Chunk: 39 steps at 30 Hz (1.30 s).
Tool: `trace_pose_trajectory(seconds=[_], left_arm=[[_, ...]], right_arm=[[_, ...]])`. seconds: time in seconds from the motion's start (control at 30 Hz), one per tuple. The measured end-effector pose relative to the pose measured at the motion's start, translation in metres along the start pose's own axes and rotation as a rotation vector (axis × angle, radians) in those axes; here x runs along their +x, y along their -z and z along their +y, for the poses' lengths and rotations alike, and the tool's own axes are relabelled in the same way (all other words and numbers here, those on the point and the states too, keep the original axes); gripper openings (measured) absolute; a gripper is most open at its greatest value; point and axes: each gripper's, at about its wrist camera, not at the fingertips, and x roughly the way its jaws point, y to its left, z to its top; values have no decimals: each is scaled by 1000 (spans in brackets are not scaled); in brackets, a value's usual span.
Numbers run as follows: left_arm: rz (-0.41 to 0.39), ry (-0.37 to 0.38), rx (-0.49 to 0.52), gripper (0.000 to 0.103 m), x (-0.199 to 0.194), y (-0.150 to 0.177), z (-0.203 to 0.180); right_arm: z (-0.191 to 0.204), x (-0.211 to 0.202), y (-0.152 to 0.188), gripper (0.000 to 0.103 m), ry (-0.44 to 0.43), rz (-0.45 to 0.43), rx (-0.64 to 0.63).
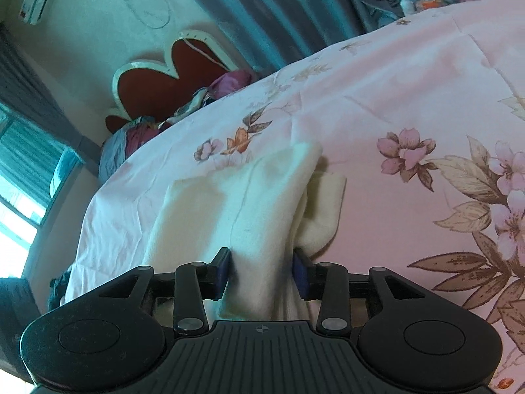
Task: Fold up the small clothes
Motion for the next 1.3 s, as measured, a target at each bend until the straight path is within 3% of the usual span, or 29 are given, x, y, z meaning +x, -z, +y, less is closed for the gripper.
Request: trace_pose_trajectory(seconds=[0.2,0.27,0.33,0.4,0.53,0.73,0.93,1.07,1.1,1.2,1.3], left_arm=[[-10,-15,-11,65,0,1,-2],[-14,-22,-26,65,-1,3,-3],[-15,-27,-31,66,0,5,-3],[-12,-31,-39,69,2,6,-2],[-11,-37,-58,68,-4,5,-2],[-63,-22,-48,66,-39,13,-4],[-65,-13,-9,66,-63,36,-15],[-1,-10,11,66,-56,55,-22],[17,-15,9,66,-52,59,-21],[40,-13,-5,66,-47,70,-16],[47,-5,21,66,-54,75,-16]], right_arm=[[-1,12,-9,46,36,-3,15],[9,6,-7,45,41,-56,-45],[18,2,-1,45,94,-96,-145],[18,10,3,45,196,-83,-214],[8,10,2,45,185,-70,-174],[10,-30,3,45,142,-127,-135],[51,-45,32,45,129,-114,-293],[57,-23,59,45,244,-50,-405],[50,-16,62,39,259,-17,-391],[29,-11,66,34,217,35,-262],[34,-21,76,19,207,51,-280]])
